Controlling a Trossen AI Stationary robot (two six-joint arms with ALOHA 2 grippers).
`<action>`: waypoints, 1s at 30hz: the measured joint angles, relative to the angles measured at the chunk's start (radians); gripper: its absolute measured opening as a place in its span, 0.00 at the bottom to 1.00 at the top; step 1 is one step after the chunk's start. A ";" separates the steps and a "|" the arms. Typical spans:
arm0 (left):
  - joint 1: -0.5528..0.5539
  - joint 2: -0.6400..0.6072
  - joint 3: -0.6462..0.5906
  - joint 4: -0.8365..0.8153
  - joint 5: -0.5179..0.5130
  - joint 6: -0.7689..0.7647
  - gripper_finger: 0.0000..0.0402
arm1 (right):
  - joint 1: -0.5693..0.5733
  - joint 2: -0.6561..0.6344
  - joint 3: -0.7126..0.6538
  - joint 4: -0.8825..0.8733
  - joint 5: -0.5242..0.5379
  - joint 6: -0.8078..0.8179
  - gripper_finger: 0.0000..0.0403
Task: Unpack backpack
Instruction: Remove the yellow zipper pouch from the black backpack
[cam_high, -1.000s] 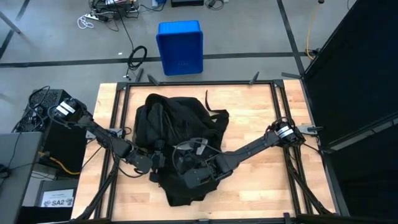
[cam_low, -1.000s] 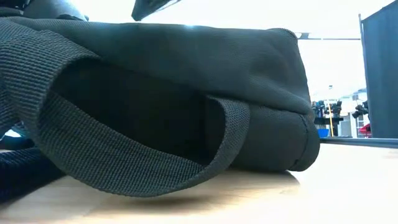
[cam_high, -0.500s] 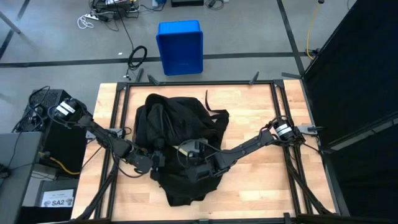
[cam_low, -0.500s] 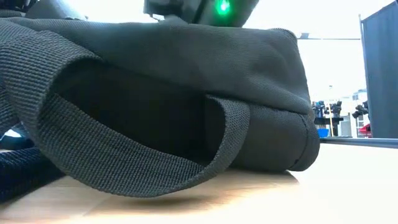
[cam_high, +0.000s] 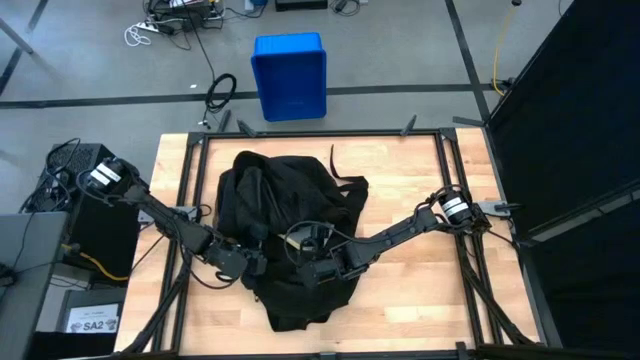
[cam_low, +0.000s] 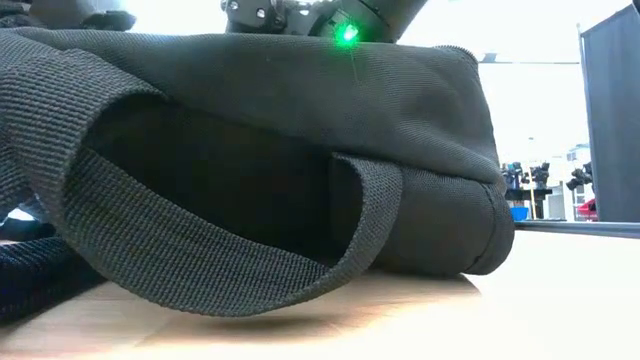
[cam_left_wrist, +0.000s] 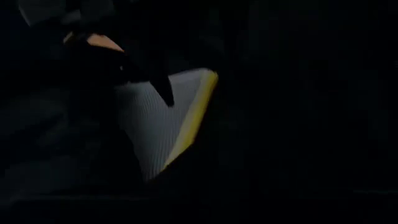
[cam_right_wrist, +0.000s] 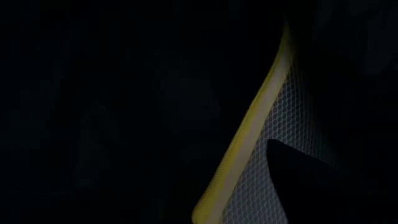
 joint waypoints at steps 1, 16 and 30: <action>0.003 0.005 0.003 -0.010 -0.001 0.003 0.33 | 0.000 0.000 0.000 0.002 0.000 0.000 0.61; 0.115 0.093 0.046 -0.063 -0.054 0.028 0.53 | -0.009 0.000 0.000 0.017 0.000 0.000 0.59; 0.061 0.093 0.359 -0.444 -0.091 0.017 0.53 | -0.009 0.000 0.000 0.018 0.000 0.009 0.53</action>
